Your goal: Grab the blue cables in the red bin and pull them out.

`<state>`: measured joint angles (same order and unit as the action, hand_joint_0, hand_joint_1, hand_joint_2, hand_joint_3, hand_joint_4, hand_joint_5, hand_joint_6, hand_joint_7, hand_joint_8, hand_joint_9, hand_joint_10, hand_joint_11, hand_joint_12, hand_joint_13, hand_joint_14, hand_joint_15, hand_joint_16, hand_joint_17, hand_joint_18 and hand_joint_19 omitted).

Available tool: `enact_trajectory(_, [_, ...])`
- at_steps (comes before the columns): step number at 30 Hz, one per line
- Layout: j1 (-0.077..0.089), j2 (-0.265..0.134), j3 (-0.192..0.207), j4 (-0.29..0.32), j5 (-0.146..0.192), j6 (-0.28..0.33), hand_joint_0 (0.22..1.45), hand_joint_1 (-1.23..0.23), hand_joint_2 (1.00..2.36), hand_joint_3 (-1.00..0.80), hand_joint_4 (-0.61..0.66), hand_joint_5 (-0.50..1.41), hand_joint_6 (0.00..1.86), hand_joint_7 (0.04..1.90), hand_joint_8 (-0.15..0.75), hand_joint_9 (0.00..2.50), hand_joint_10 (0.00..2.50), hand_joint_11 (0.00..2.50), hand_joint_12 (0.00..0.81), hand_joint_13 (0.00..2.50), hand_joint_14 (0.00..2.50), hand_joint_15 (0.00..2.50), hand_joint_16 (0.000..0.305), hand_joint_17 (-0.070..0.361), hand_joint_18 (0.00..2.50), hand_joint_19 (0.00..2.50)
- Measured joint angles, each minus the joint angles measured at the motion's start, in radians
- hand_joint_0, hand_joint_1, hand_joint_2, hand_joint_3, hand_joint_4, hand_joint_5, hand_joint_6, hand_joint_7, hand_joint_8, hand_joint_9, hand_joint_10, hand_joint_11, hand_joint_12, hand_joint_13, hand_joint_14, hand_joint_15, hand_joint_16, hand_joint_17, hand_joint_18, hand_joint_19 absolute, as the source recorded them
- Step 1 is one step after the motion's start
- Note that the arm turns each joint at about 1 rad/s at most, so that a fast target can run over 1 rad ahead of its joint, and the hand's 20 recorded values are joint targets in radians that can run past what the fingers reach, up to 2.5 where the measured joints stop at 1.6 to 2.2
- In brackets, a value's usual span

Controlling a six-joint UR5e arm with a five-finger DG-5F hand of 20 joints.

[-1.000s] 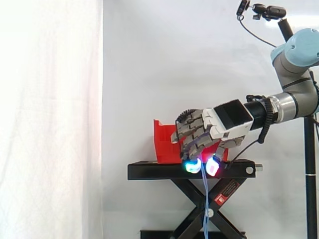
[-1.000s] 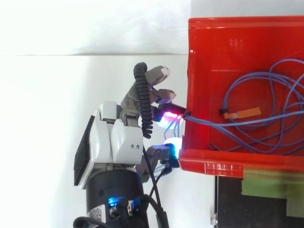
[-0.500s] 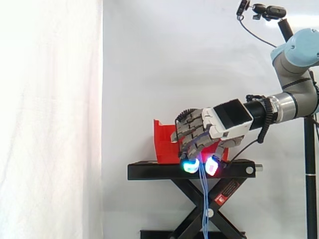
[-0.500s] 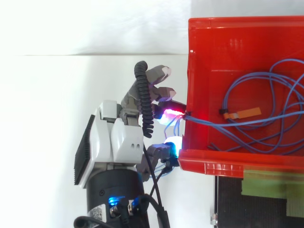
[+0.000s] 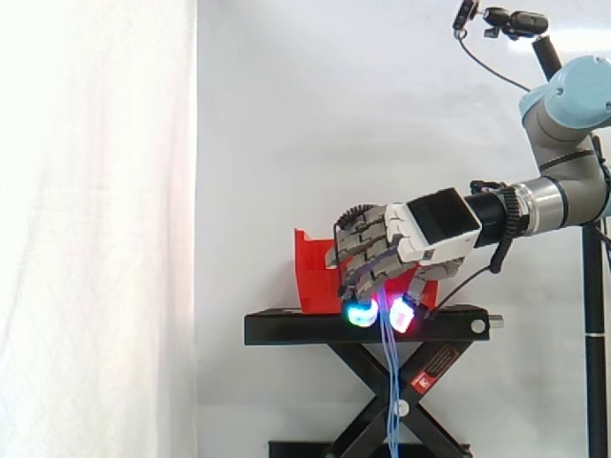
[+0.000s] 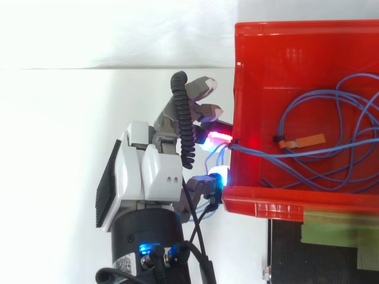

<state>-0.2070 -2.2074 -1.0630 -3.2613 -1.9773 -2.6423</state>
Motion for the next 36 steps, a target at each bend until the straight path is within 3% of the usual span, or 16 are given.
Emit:
enact_trajectory(14, [-0.001, 0.000, -0.001, 0.000, 0.000, 0.000, 0.77, -1.04, 1.00, -1.00, 0.15, 0.59, 0.55, 0.60, 0.266, 0.86, 0.02, 0.62, 0.369, 0.65, 0.02, 0.38, 0.053, 0.119, 0.58, 0.45])
enact_trajectory(21, [-0.001, 0.000, -0.001, 0.000, 0.000, 0.002, 0.79, -1.03, 1.00, -1.00, 0.14, 0.58, 0.83, 0.53, 0.267, 0.89, 0.02, 0.63, 0.366, 0.66, 0.01, 0.38, 0.052, 0.117, 0.58, 0.46])
enact_trajectory(36, [-0.003, 0.000, -0.001, -0.001, 0.000, 0.003, 0.80, -1.00, 1.00, -1.00, 0.14, 0.61, 0.84, 0.53, 0.274, 0.93, 0.02, 0.65, 0.366, 0.68, 0.02, 0.40, 0.051, 0.116, 0.59, 0.47])
